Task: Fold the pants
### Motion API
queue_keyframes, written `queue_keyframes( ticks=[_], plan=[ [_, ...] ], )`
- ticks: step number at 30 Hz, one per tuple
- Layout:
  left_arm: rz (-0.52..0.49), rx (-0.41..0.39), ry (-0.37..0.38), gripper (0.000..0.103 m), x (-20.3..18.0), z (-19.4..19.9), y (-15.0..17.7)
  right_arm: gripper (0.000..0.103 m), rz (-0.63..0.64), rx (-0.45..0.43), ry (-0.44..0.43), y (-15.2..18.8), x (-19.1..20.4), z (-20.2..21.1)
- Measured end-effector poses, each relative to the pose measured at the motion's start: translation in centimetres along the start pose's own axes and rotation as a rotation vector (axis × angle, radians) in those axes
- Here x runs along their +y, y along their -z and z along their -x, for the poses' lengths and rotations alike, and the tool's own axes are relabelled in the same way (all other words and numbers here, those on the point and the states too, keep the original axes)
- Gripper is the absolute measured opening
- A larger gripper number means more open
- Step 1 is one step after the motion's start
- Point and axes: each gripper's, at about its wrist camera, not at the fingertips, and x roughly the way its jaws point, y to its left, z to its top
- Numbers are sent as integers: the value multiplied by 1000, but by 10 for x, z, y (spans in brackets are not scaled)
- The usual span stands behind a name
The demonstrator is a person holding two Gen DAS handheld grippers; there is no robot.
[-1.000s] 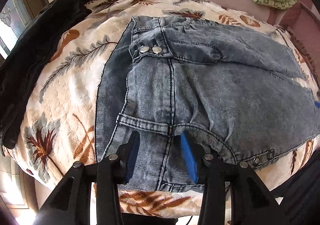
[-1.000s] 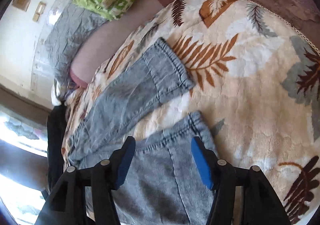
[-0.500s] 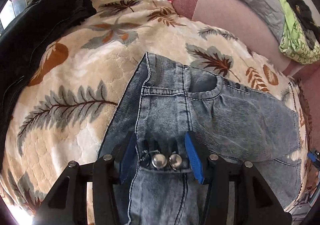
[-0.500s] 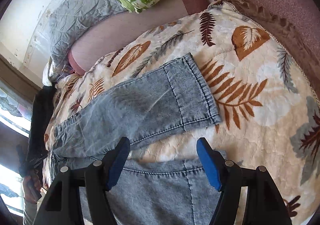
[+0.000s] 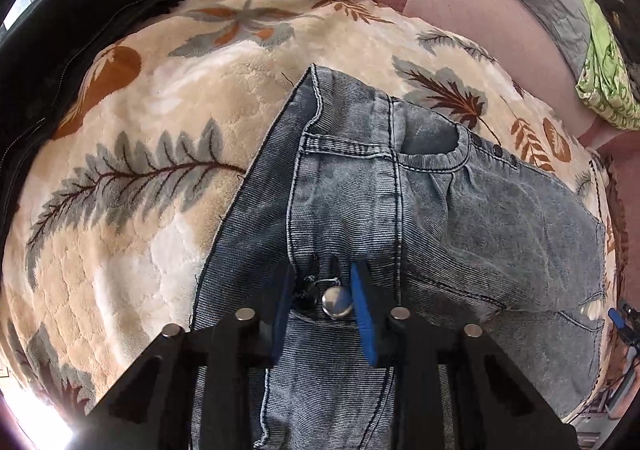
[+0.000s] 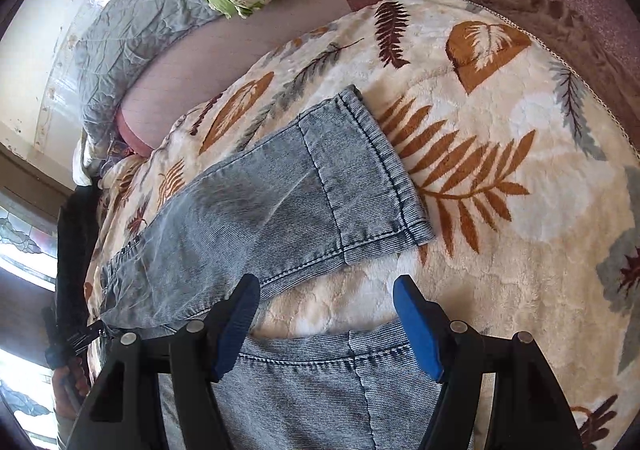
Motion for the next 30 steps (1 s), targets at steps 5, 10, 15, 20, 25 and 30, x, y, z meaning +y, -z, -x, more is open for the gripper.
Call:
queue_keyframes(
  ticks=[5, 10, 15, 20, 25, 30],
  plan=[
    [-79, -112, -117, 7, -21, 26, -1, 72, 31, -26, 47, -8, 7, 5],
    [-159, -64, -297, 1, -23, 7, 10, 73, 41, -50, -2, -27, 21, -1],
    [-25, -69, -183, 1, 3, 13, 13, 84, -10, 116, 90, -35, 8, -66],
    [-70, -235, -18, 8, -16, 64, 2, 84, 80, -11, 49, -43, 43, -28],
    [-154, -200, 55, 42, -53, 36, -2, 84, 87, 11, -109, -48, 68, -45],
    [-112, -24, -75, 45, -51, -10, -9, 83, -30, 166, -126, -43, 54, -100]
  ],
)
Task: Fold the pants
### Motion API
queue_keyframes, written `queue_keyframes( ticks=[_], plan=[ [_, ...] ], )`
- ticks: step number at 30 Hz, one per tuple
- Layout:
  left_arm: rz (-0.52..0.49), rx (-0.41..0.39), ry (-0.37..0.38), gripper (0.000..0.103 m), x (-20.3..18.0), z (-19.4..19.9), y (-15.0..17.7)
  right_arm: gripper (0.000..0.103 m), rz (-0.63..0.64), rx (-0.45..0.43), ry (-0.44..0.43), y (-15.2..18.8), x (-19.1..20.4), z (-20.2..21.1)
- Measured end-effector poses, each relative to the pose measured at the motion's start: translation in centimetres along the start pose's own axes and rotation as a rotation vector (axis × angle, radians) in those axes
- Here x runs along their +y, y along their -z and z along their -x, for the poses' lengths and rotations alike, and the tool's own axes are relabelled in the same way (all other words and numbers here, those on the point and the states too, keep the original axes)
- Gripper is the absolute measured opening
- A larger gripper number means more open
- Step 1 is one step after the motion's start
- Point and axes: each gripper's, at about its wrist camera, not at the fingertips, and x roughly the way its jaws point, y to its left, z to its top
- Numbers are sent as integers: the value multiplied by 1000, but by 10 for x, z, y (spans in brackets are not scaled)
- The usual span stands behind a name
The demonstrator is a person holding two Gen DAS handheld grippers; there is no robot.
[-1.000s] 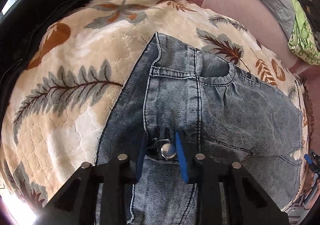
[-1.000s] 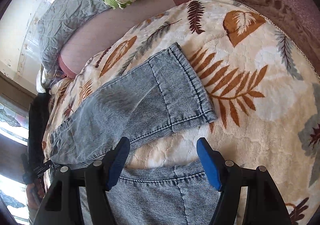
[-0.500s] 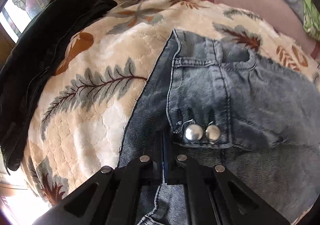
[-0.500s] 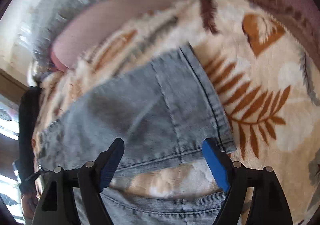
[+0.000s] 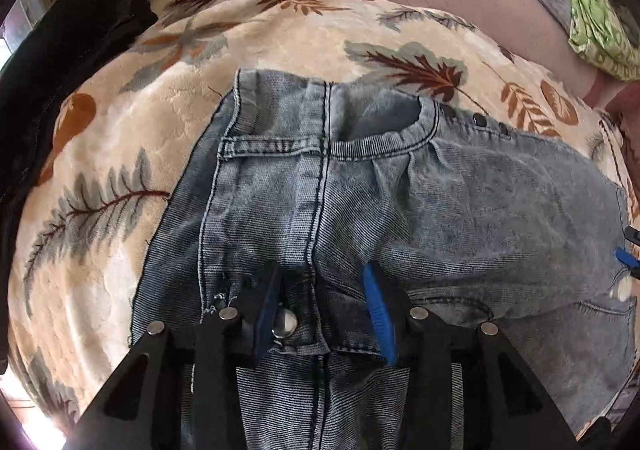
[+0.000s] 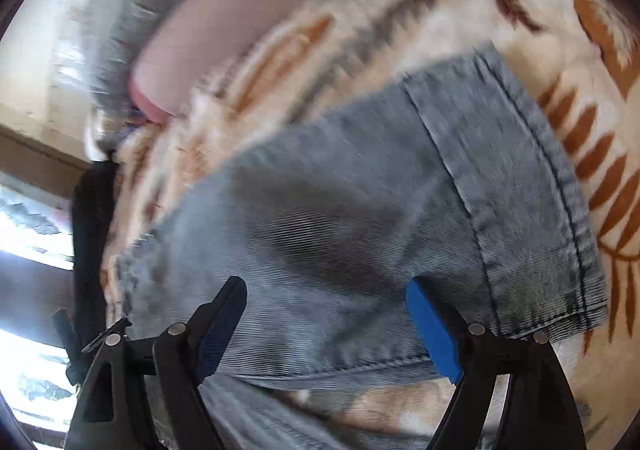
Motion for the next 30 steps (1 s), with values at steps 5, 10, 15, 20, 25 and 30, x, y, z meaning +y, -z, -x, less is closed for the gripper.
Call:
queue_keyframes(
  ticks=[5, 10, 15, 20, 25, 30],
  plan=[
    [-47, -180, 18, 68, 7, 45, -40, 83, 130, -169, 106, -27, 15, 54],
    [106, -98, 37, 70, 43, 3, -84, 78, 46, -165, 260, -87, -20, 48],
    [116, -20, 87, 37, 47, -36, -105, 59, 73, -118, 320, -114, -29, 21],
    [264, 16, 189, 36, 71, -48, -118, 51, 86, -104, 339, -117, -34, 5],
    [255, 47, 173, 21, 74, -55, -121, 51, 98, -98, 347, -116, -33, 2],
    [228, 55, 114, 4, 72, -59, -123, 50, 115, -90, 382, -119, -26, -5]
  ],
)
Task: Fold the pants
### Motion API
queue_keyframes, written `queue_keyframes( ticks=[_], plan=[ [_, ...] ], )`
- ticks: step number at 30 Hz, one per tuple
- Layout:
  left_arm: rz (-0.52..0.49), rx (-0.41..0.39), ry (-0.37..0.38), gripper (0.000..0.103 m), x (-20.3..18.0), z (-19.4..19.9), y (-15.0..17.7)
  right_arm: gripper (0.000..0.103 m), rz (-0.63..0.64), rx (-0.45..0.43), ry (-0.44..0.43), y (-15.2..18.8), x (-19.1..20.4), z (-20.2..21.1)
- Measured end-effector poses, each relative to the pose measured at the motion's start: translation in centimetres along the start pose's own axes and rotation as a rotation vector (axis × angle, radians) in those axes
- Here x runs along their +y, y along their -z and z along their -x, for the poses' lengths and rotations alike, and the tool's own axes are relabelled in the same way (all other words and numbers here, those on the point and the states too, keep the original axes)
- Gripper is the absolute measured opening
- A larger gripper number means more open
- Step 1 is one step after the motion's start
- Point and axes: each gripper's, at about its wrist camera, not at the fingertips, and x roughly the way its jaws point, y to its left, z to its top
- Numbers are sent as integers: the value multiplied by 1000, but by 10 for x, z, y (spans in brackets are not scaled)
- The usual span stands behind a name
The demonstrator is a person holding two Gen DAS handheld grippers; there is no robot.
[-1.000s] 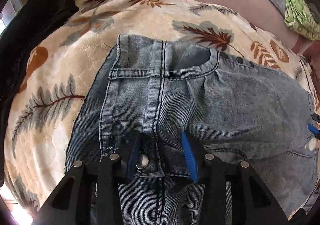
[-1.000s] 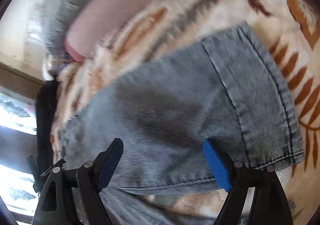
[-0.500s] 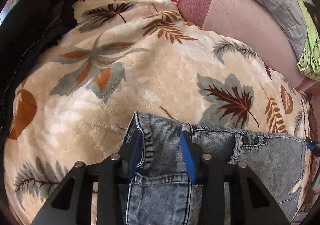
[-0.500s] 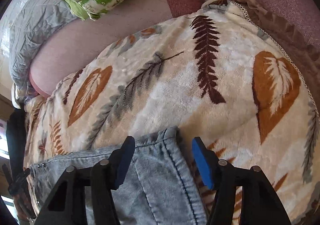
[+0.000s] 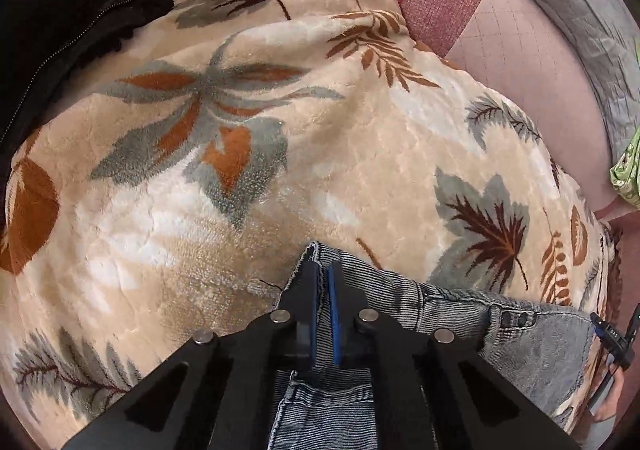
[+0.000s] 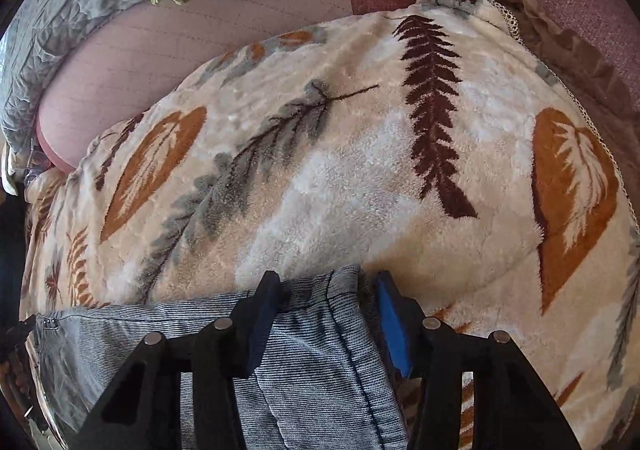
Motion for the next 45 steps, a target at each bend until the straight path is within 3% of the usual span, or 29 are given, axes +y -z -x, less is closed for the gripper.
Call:
queue_keyframes(
  ticks=[6, 12, 18, 24, 27, 29, 31, 33, 35, 37, 41, 42, 43, 45],
  plan=[
    [-31, -36, -46, 2, -8, 2, -2, 22, 26, -17, 33, -2, 4, 6],
    [-31, -128, 6, 2, -10, 45, 8, 19, 12, -103, -1, 6, 1, 41],
    [-71, -258, 102, 2, -16, 133, 47, 19, 3, -226, -87, 28, 1, 119],
    [-97, -367, 219, 2, 16, 224, 138, 19, 14, -360, -201, 99, -18, 220],
    [-111, -343, 245, 3, 48, 236, 195, 19, 7, -396, -246, 163, -39, 254],
    [-143, -263, 231, 3, 65, 220, 229, 19, 27, -372, -253, 212, -52, 256],
    [-140, -134, 174, 5, 86, 186, 255, 21, 35, -263, -282, 260, -67, 233],
    [-94, -12, 89, 5, 109, 156, 273, 27, 36, -99, -236, 302, -80, 193],
    [-13, -5, 46, 5, 133, 153, 282, 44, -7, 1, -178, 330, -96, 166],
    [46, -52, 31, 5, 144, 170, 277, 59, -77, -25, -209, 343, -109, 171],
    [-66, -201, -14, 8, 110, 212, 265, 71, -152, -165, -247, 332, -119, 211],
    [-103, -225, 12, 18, 97, 217, 263, 75, -161, -184, -246, 325, -119, 216],
    [-137, -240, 41, 35, 84, 219, 262, 76, -171, -194, -249, 317, -116, 218],
    [-215, -260, 64, 54, 52, 213, 263, 76, -183, -202, -262, 299, -112, 214]
  ],
)
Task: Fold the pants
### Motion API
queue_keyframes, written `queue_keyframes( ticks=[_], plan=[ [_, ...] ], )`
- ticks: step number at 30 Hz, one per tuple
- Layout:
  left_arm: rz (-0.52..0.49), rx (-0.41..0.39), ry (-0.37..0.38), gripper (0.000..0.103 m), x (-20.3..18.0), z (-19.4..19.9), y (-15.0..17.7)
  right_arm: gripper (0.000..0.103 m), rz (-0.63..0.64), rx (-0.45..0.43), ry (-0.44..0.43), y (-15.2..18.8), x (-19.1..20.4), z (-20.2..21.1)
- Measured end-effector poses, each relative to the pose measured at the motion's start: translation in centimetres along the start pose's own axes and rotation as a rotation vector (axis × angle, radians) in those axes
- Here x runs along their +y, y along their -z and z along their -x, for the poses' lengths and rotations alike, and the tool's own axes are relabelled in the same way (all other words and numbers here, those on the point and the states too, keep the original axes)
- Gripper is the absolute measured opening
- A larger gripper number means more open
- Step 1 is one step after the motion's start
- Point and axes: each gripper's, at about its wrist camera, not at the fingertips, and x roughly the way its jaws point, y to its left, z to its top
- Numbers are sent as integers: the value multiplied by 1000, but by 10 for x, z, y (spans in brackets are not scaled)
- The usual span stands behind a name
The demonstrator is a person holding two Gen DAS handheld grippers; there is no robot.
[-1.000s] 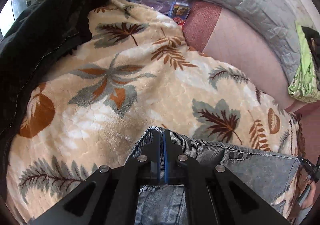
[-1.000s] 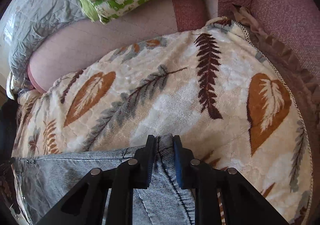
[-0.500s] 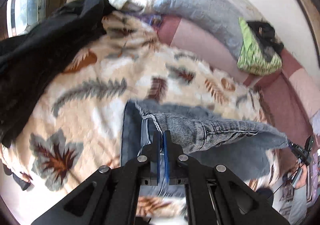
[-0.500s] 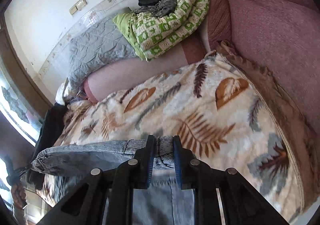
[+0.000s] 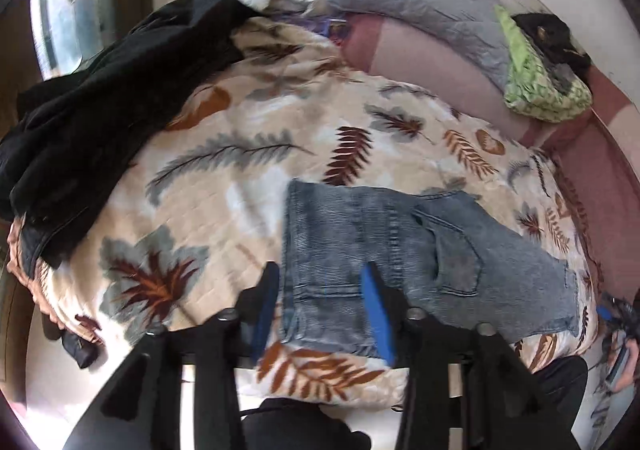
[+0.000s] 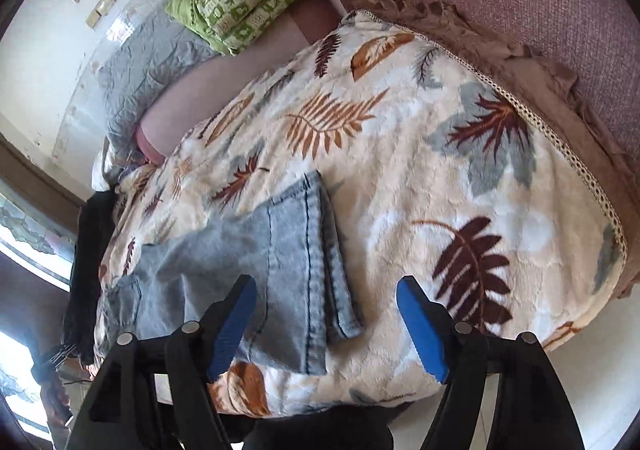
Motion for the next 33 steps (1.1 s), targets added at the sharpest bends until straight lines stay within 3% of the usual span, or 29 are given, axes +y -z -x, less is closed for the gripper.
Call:
queue_keyframes(
  ticks=[4, 6, 8, 9, 10, 13, 17, 19, 20, 21, 23, 24, 26, 28, 31, 33],
  plan=[
    [-145, 22, -15, 54, -52, -40, 5, 76, -7, 41, 34, -31, 13, -40],
    [-189, 61, -58, 54, -65, -64, 12, 75, 38, 66, 89, -43, 23, -63],
    [-184, 113, -60, 54, -64, -86, 21, 61, 77, 117, 128, -48, 30, -86],
    [-171, 134, -68, 54, -59, -95, 25, 35, 102, 177, 162, -48, 33, -100],
    [-154, 148, -79, 54, -55, -102, 28, 20, 128, 204, 192, -47, 36, -109],
    [-132, 136, -47, 54, -42, -105, 32, 12, 231, 166, 249, -50, 52, -107],
    [-146, 137, -40, 55, -40, -106, 33, 12, 344, 15, 321, -60, 76, -87],
    [-164, 134, -57, 57, -44, -108, 34, 16, 364, 39, 362, -60, 75, -108],
    [-174, 133, -66, 58, -46, -110, 34, 19, 369, 118, 388, -56, 68, -128],
    [-187, 134, -76, 58, -48, -110, 34, 27, 356, 201, 405, -51, 59, -145],
    [-194, 136, -80, 60, -48, -109, 34, 35, 299, 112, 382, -47, 55, -129],
    [-190, 136, -74, 60, -47, -108, 34, 51, 262, 88, 375, -47, 54, -116],
    [-185, 137, -63, 61, -45, -109, 34, 57, 232, 23, 350, -42, 57, -86],
    [-173, 138, -56, 62, -43, -109, 33, 61, 207, 8, 263, -31, 62, -59],
    [-152, 135, -67, 62, -45, -105, 31, 66, 126, 84, 80, -5, 61, -43],
    [-141, 98, -74, 62, -51, -93, 30, 66, -15, 164, 16, 14, 42, -55]
  ],
)
